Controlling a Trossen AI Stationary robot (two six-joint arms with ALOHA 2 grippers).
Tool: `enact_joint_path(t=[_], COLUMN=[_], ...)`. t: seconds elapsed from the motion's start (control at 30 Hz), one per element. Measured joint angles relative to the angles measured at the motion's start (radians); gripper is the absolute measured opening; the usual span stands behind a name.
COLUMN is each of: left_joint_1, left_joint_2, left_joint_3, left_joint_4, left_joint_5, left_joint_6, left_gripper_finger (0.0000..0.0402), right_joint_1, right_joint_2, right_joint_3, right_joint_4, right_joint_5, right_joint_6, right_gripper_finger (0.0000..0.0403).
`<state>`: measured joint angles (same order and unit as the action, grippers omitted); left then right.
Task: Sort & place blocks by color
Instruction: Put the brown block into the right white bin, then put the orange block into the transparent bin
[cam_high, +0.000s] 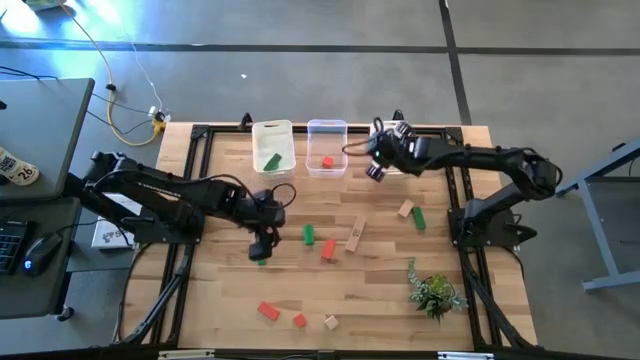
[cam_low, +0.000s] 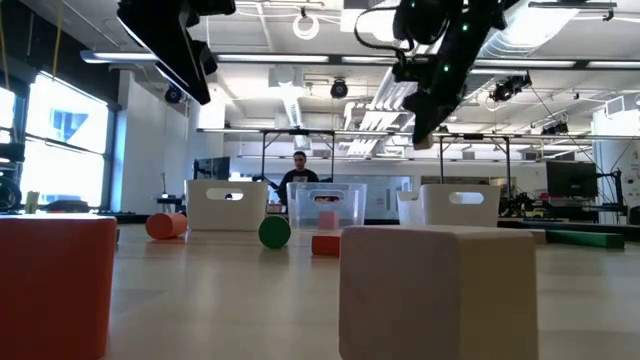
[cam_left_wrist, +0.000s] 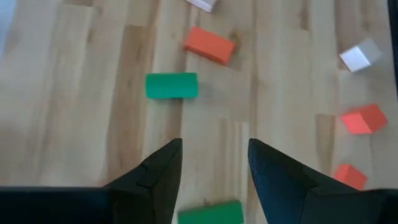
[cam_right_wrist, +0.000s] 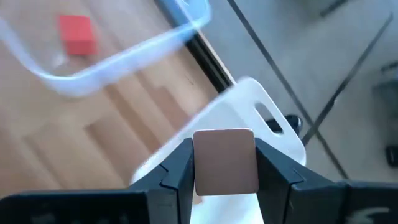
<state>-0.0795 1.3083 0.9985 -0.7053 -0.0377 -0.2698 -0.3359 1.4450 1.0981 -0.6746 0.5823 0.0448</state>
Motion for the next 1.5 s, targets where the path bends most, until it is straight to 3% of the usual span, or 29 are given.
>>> enact_joint_path(t=[0.2,0.43,0.73,0.97,1.33,1.5], left_joint_1=[-0.076,-0.184,-0.312,-0.372,-0.458,-0.503], left_joint_2=[0.000,0.001,0.035,0.134,0.287,0.314], left_joint_3=[0.000,0.000,-0.001,-0.001,-0.001,-0.001], left_joint_4=[-0.002,-0.002,-0.001,0.013,0.046,0.064], left_joint_5=[0.000,0.000,0.000,0.000,0.000,0.001], left_joint_6=[-0.016,-0.059,-0.091,-0.097,-0.150,-0.181], left_gripper_finger=[0.0172,0.0172,0.0172,0.0172,0.0172,0.0172], right_joint_1=[-0.126,-0.214,-0.214,-0.214,-0.213,-0.213], right_joint_2=[0.001,0.033,0.138,0.158,0.157,0.156], right_joint_3=[0.000,0.000,0.000,0.000,0.004,0.042], right_joint_4=[-0.003,-0.018,-0.036,-0.039,-0.056,-0.107], right_joint_5=[-0.097,-0.245,-0.258,-0.251,-0.285,-0.331], right_joint_6=[0.015,0.169,0.217,0.217,0.212,0.251], right_gripper_finger=[0.0108,0.0108,0.0108,0.0109,0.0198,0.0211])
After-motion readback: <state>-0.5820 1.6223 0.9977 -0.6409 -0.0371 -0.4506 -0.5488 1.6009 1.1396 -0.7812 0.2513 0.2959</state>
